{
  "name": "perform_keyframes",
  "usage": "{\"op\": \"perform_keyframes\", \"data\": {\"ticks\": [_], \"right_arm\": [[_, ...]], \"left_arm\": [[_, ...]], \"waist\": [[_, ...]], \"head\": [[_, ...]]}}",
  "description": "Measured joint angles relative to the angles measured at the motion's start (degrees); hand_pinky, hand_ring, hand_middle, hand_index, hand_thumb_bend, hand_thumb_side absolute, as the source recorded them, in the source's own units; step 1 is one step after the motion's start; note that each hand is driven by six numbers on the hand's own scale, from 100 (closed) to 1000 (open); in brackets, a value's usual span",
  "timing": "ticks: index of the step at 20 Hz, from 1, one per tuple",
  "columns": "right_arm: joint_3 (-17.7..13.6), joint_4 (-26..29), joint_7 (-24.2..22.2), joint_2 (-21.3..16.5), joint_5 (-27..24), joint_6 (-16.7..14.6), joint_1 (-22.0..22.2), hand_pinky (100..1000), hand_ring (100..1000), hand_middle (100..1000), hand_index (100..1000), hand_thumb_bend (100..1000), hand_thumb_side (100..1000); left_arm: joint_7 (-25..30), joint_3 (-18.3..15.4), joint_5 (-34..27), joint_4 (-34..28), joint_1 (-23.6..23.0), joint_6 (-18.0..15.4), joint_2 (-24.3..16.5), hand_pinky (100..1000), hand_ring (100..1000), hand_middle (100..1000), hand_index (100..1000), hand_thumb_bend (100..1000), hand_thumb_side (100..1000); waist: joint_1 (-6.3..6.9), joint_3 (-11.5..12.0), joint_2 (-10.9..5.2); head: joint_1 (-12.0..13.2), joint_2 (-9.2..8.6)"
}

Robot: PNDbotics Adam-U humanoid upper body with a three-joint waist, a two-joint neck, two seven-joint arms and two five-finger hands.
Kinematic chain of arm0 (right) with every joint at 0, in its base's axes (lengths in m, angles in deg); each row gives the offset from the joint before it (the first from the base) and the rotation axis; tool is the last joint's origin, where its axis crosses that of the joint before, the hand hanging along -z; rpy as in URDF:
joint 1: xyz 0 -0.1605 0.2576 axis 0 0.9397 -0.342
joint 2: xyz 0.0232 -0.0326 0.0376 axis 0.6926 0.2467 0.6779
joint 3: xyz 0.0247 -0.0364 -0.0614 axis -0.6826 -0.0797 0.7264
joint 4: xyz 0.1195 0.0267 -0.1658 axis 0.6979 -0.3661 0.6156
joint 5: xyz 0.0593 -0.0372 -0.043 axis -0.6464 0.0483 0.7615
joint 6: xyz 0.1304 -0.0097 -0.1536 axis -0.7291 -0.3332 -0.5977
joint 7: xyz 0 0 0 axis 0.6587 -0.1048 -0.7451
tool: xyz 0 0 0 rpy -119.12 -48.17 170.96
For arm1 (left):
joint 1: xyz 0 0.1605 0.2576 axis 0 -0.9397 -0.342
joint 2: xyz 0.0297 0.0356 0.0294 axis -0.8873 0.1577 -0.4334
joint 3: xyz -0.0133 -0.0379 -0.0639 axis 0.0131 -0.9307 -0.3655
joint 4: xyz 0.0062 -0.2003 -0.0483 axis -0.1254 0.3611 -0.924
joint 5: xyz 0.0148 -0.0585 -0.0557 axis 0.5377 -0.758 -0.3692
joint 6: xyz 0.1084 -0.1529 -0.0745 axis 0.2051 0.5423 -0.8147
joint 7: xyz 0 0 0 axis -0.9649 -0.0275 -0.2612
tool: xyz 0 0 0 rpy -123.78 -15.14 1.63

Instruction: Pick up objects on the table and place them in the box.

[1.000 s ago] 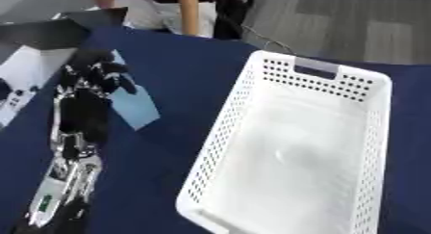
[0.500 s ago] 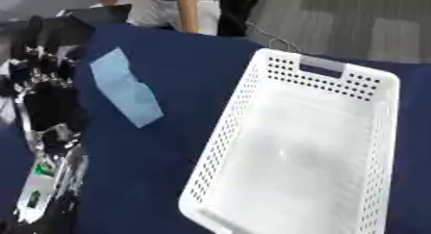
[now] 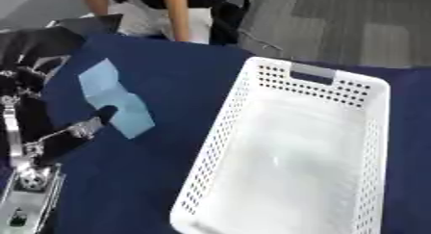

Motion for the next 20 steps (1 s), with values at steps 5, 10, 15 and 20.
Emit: {"op": "perform_keyframes", "data": {"ticks": [5,10,15,20], "right_arm": [[0.03,0.0,0.24,-0.24,1.02,-0.6,-0.44,882,749,744,1000,100,744],[0.04,0.0,0.52,-0.47,1.79,-1.19,-0.43,882,749,744,1000,100,744],[0.03,0.0,0.75,-0.48,2.24,-1.43,-0.4,882,749,744,1000,100,743],[0.0,0.0,0.78,-0.5,2.49,-1.47,0.16,883,749,744,1000,100,743]], "left_arm": [[-0.09,0.84,2.86,0.0,-0.3,3.29,0.4,720,879,918,945,920,121],[0.02,0.57,3.41,0.0,-0.38,4.41,0.51,699,867,905,934,910,136],[0.33,-0.83,4.44,0.73,-0.73,5.37,0.73,692,864,902,932,902,136],[-0.15,-1.73,3.95,1.84,-0.14,5.41,0.7,689,858,898,928,877,173]], "waist": [[0.26,-0.28,0.95],[0.27,-0.19,1.22],[0.3,-0.08,1.25],[0.31,0.11,1.24]], "head": [[-0.36,-1.28],[-0.36,-1.3],[-0.36,-1.25],[-0.36,-1.25]]}}
